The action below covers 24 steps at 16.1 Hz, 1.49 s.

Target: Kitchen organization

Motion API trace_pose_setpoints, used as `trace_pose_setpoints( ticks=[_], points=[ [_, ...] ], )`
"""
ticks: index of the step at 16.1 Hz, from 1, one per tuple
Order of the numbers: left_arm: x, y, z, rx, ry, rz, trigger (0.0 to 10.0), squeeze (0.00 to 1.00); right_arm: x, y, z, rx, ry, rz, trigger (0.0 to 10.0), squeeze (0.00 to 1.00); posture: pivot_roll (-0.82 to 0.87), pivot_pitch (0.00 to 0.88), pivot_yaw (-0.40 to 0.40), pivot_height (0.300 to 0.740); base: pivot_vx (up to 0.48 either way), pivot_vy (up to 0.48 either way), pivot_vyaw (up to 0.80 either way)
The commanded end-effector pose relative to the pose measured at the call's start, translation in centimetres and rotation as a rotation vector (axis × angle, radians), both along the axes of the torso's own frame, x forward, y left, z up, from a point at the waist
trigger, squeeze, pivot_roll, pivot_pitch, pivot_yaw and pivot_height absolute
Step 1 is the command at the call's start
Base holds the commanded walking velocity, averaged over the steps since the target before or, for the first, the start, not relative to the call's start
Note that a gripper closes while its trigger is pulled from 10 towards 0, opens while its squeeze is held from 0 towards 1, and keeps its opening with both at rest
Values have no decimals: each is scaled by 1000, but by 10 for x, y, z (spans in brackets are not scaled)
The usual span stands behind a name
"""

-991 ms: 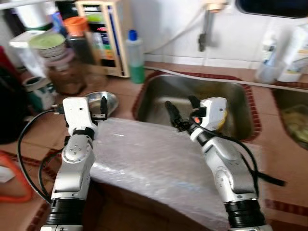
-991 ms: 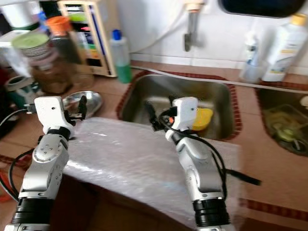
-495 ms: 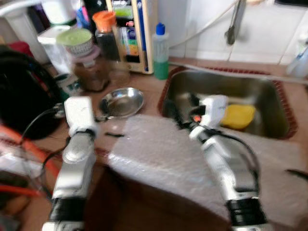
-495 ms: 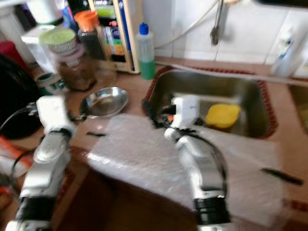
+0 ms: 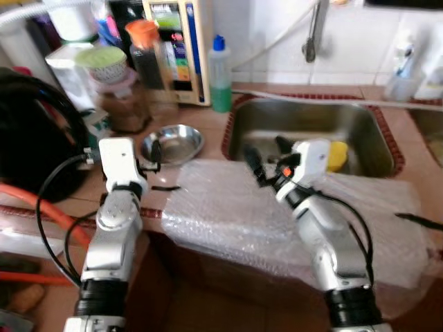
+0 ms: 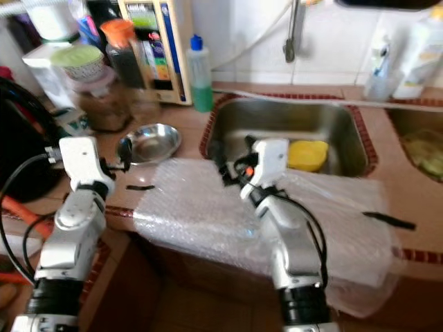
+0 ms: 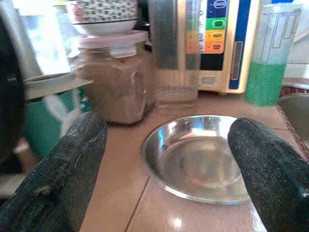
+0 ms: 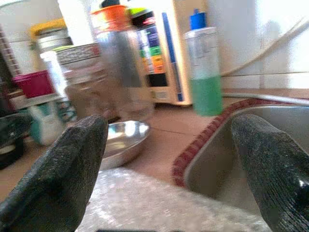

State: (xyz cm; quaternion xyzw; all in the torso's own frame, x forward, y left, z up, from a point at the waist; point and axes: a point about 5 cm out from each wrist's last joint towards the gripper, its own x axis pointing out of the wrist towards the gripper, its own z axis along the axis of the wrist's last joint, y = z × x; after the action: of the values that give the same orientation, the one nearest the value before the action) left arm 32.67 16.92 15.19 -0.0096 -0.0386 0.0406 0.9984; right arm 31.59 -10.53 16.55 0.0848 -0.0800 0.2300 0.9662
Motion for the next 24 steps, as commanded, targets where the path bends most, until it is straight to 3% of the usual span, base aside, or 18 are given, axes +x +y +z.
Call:
trace_pose_setpoints(
  ticks=[1, 14, 18, 24],
  points=[
    [1, 2, -1, -5, 13, -1, 10000, 0, 1, -1, 3, -4, -7, -5, 10000, 878, 20, 34, 116, 740, 0, 0, 0],
    [-1, -6, -5, -41, 22, -19, 10000, 0, 1, -1, 4, -7, -12, 0, 10000, 878, 15, 33, 110, 740, 307, 0, 0],
    [-2, -8, -5, -42, 10, -17, 10000, 0, 1, 0, 3, -8, -8, 0, 10000, 882, 14, 34, 110, 740, 0, 0, 0],
    [-4, 8, -3, 7, 12, 144, 10000, 0, 2, -3, 4, -15, -8, -1, 10000, 882, 12, 31, 106, 740, 0, 0, 0]
  ],
)
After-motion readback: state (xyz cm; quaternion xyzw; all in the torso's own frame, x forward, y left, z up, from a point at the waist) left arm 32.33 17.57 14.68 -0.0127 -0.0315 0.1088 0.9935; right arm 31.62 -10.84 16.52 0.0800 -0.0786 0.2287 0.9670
